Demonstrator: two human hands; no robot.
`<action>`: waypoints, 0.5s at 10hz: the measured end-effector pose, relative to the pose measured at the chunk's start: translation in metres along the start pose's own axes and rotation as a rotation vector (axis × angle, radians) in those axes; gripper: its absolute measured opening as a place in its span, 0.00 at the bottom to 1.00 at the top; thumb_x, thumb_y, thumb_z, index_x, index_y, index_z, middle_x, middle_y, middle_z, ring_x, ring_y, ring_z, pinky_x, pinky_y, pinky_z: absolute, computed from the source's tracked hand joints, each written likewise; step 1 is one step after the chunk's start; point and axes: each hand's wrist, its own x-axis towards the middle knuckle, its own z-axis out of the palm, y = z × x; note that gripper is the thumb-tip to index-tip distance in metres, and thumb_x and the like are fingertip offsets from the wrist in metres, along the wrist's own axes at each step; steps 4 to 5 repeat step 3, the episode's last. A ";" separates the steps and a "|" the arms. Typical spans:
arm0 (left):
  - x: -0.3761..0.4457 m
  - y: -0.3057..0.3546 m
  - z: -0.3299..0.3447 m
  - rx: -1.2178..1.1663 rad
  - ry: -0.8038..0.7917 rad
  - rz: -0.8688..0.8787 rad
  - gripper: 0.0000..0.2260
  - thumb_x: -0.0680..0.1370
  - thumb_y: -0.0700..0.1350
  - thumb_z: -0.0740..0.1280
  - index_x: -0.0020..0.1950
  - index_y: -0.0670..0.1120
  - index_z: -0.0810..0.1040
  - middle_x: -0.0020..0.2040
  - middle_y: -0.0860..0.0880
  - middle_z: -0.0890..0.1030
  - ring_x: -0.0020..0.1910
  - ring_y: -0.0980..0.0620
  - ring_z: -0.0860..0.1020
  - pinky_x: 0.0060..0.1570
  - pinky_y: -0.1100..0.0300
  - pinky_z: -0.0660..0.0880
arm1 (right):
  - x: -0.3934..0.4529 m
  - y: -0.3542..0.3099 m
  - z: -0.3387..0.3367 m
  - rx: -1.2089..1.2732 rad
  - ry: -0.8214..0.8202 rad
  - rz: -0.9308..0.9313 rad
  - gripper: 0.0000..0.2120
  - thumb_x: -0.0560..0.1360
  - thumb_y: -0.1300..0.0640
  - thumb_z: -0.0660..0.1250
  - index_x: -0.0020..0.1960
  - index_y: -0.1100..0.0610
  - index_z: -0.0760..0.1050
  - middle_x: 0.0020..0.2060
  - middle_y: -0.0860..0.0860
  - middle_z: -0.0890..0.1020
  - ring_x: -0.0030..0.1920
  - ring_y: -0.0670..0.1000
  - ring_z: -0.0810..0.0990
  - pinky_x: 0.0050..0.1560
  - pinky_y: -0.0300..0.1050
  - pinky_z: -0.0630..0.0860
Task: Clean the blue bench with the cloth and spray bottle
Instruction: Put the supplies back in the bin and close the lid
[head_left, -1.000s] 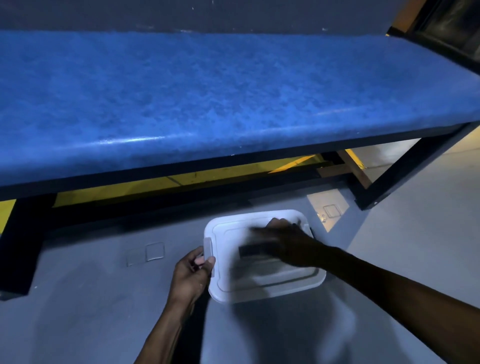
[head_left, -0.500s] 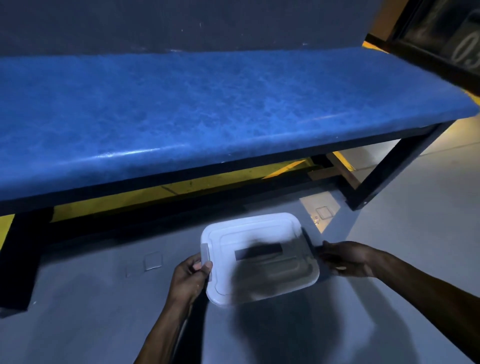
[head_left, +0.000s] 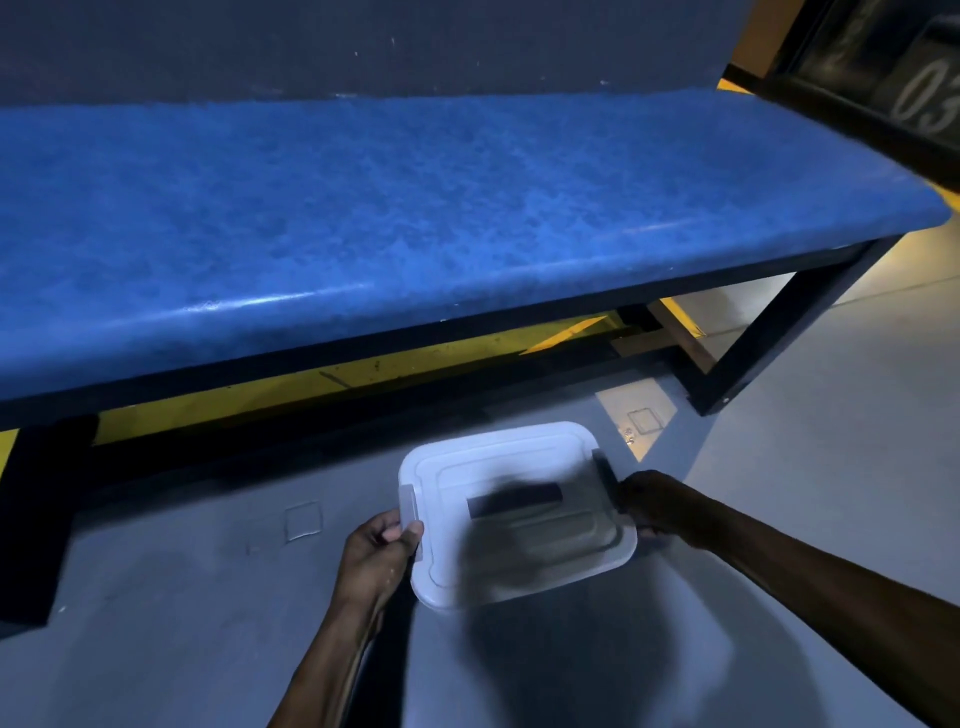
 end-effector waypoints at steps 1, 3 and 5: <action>0.000 0.000 0.000 0.000 0.003 0.028 0.04 0.79 0.37 0.69 0.49 0.38 0.83 0.39 0.41 0.83 0.40 0.46 0.78 0.48 0.52 0.75 | -0.002 -0.005 0.001 -0.073 0.004 0.026 0.07 0.78 0.60 0.65 0.49 0.64 0.79 0.38 0.57 0.79 0.34 0.52 0.76 0.27 0.38 0.71; 0.002 -0.002 0.003 0.021 0.013 0.095 0.05 0.78 0.38 0.70 0.46 0.37 0.82 0.36 0.46 0.81 0.36 0.51 0.76 0.40 0.60 0.75 | -0.002 -0.015 -0.002 -0.229 0.009 0.005 0.12 0.79 0.58 0.63 0.56 0.64 0.79 0.51 0.60 0.82 0.45 0.54 0.79 0.49 0.53 0.82; 0.002 -0.002 0.003 0.021 0.013 0.095 0.05 0.78 0.38 0.70 0.46 0.37 0.82 0.36 0.46 0.81 0.36 0.51 0.76 0.40 0.60 0.75 | -0.002 -0.015 -0.002 -0.229 0.009 0.005 0.12 0.79 0.58 0.63 0.56 0.64 0.79 0.51 0.60 0.82 0.45 0.54 0.79 0.49 0.53 0.82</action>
